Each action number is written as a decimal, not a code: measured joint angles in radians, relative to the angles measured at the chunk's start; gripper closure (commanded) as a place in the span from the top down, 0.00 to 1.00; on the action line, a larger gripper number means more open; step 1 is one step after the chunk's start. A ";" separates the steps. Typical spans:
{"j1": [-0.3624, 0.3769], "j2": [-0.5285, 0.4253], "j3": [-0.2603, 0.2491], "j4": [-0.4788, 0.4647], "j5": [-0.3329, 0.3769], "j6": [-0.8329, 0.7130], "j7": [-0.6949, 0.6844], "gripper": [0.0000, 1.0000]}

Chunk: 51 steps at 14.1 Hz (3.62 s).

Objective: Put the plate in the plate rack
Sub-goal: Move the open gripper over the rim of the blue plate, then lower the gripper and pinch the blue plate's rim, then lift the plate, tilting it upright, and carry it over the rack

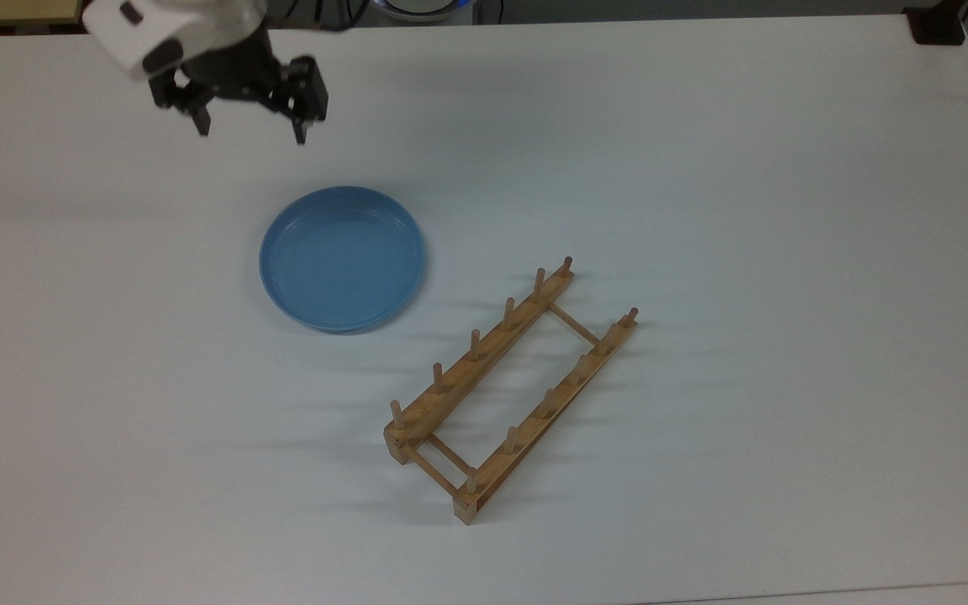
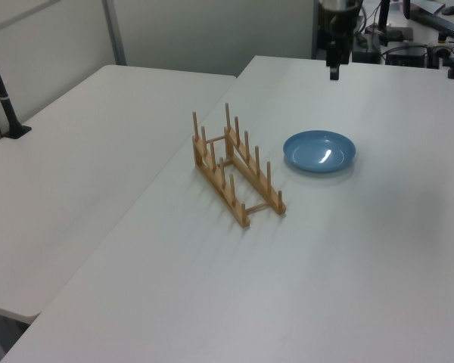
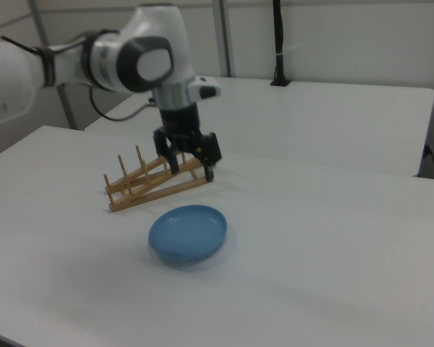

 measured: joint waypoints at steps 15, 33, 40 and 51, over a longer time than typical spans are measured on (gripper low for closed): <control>-0.032 0.283 0.000 -0.004 0.000 0.203 -0.128 0.78; -0.030 0.324 0.000 -0.003 -0.001 0.249 -0.131 0.08; -0.030 0.321 0.001 0.008 0.000 0.249 -0.148 0.00; -0.034 0.175 0.000 0.033 0.000 0.251 -0.227 0.00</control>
